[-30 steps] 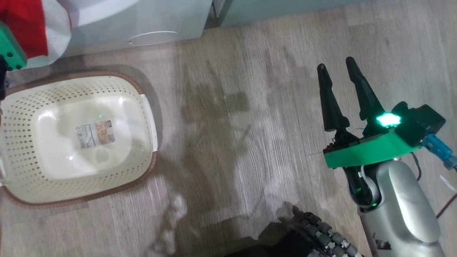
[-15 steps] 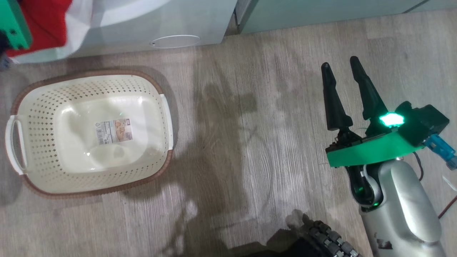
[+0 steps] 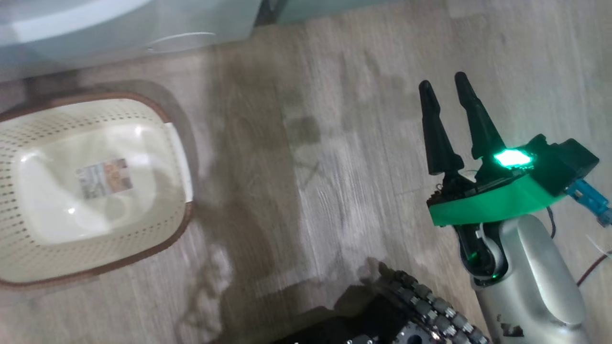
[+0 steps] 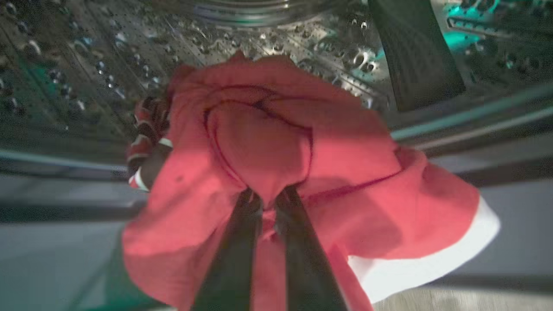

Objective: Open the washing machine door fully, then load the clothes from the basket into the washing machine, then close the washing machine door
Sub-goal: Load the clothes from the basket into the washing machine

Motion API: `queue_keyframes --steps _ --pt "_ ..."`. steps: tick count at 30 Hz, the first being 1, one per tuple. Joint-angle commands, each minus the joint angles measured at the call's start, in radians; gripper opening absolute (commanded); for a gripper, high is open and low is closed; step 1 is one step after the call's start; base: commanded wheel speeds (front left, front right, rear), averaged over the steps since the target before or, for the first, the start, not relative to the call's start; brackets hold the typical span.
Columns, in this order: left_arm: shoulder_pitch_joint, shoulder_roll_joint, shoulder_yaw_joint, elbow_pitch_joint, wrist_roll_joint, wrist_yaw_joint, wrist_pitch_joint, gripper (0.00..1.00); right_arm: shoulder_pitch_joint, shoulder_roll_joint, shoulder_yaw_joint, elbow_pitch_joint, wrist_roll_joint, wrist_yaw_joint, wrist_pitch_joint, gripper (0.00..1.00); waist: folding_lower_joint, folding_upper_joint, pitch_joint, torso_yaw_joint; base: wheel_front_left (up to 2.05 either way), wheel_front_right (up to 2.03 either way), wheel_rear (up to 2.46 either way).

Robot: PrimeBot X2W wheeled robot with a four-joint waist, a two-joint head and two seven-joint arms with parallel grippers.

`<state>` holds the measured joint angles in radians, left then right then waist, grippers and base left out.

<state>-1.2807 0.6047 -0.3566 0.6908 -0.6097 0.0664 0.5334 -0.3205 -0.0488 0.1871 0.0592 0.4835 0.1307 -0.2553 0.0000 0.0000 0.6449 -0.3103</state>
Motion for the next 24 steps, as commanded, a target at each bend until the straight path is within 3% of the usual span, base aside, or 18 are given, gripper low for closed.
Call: queue_keyframes --steps 1,7,14,24 --pt "-0.055 0.066 0.037 -0.043 0.006 0.009 -0.002 0.00 -0.007 -0.001 0.025 -0.037 0.010 0.000 -0.006 1.00 0.0000 0.0000 0.033 -0.036 0.00 0.00 0.00" --pt "-0.106 0.113 0.074 -0.073 0.021 0.047 -0.059 0.00 -0.012 -0.001 0.053 -0.060 0.046 0.000 -0.006 1.00 0.0000 0.0000 0.092 -0.094 0.00 0.00 0.00" --pt "-0.162 0.126 0.122 -0.073 0.023 0.065 -0.200 0.00 -0.019 -0.001 0.076 -0.080 0.074 0.000 -0.006 1.00 0.0000 0.0000 0.146 -0.130 0.00 0.00 0.00" --pt "-0.243 0.129 0.160 -0.049 0.052 0.026 -0.523 0.00 -0.032 -0.001 0.094 -0.101 0.094 0.000 -0.006 1.00 0.0000 0.0000 0.200 -0.156 0.00 0.00 0.00"
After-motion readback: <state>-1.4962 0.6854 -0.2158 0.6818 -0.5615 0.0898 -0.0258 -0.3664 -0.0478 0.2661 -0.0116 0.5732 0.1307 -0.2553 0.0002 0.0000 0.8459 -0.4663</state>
